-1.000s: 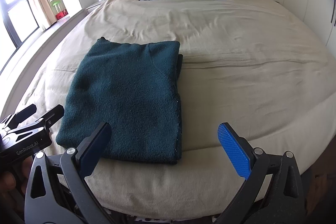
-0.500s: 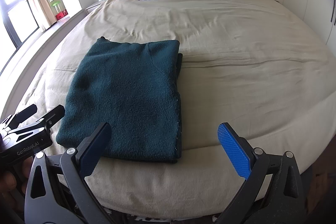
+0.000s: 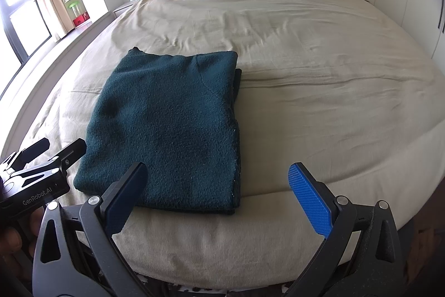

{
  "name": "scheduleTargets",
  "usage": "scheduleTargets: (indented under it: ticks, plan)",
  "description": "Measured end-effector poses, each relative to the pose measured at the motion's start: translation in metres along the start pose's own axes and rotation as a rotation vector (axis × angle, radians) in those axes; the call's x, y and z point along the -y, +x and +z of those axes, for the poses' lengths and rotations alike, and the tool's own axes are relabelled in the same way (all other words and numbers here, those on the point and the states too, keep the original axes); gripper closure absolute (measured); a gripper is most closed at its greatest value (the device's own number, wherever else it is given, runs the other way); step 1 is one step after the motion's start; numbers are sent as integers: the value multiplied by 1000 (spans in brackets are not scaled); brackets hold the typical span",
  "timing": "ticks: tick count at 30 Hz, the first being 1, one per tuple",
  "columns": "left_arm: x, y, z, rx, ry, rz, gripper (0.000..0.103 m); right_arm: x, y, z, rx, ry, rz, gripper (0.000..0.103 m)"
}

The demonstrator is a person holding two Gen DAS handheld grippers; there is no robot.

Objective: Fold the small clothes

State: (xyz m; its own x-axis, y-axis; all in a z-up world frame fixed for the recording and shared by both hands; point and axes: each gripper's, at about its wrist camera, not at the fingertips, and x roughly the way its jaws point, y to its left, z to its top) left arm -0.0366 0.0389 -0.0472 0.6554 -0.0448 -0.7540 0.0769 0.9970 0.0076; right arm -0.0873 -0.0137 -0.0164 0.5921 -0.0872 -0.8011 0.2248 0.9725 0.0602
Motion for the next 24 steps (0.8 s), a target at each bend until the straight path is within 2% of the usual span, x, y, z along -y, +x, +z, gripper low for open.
scheduleTargets:
  ticks: [24]
  plan:
    - [-6, 6, -2, -22, -4, 1, 0, 1, 1, -5, -10, 9, 2, 0]
